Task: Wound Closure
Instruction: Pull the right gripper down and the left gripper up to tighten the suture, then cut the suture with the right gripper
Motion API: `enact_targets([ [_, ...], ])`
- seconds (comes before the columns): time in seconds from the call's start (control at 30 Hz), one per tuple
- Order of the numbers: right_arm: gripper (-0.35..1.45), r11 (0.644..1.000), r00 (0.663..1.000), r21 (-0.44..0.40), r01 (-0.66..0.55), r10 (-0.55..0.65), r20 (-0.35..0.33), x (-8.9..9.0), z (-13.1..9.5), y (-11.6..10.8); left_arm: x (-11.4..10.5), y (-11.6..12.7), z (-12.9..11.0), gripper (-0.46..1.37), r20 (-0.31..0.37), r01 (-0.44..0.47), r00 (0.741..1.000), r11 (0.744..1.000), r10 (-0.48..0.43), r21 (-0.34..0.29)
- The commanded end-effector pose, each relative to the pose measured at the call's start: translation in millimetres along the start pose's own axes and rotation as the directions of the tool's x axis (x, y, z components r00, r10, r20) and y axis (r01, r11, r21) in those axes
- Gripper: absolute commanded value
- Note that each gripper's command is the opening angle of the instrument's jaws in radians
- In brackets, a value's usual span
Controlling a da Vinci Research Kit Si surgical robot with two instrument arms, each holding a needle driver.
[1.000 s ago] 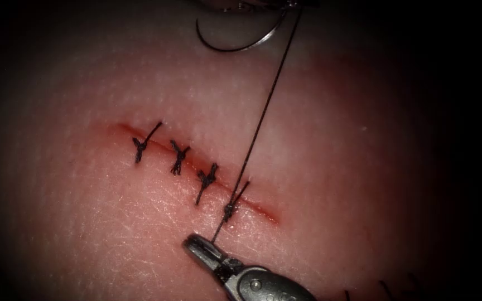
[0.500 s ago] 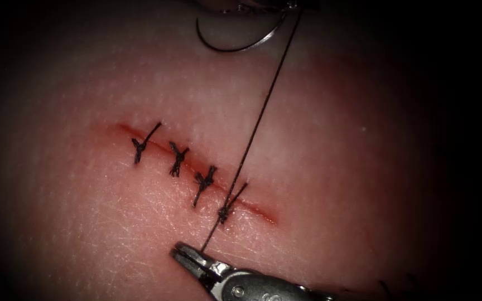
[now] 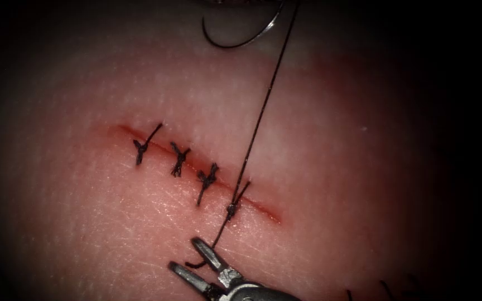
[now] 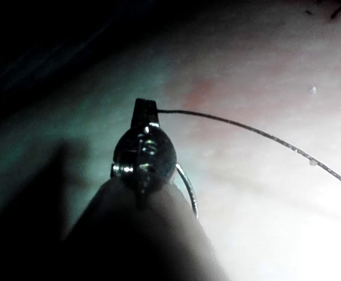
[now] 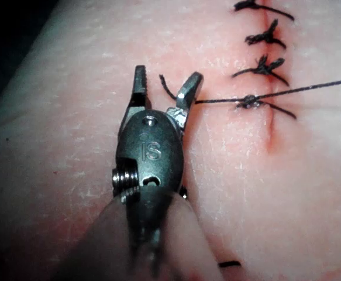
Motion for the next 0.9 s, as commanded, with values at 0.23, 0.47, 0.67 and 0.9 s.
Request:
enact_targets([
  [0.23, 0.95, 0.996, 0.996, -0.023, -0.085, 0.085, -0.003, 0.1, -0.5, 1.3, 0.5, 1.4, -4.0, -0.35, 0.0, 0.024, 1.0, 0.999, -0.024, -0.022],
  [0.47, 0.85, 0.988, 0.991, -0.084, -0.132, 0.131, -0.017, 0.1, -1.1, 2.9, 1.0, 2.8, -9.0, -0.35, -0.028, 0.1, 0.995, 0.995, -0.101, -0.027],
  [0.67, 0.8, 0.977, 0.986, -0.135, -0.166, 0.165, -0.02, -0.1, -1.4, 5.2, 1.6, 3.0, -13.0, -0.35, -0.083, 0.155, 0.984, 0.988, -0.157, -0.027],
  [0.9, 0.74, 0.971, 0.984, -0.157, -0.179, 0.179, -0.016, -0.2, -1.1, 7.1, 3.3, 3.2, -16.4, -0.35, -0.097, 0.178, 0.979, 0.983, -0.18, -0.036],
])
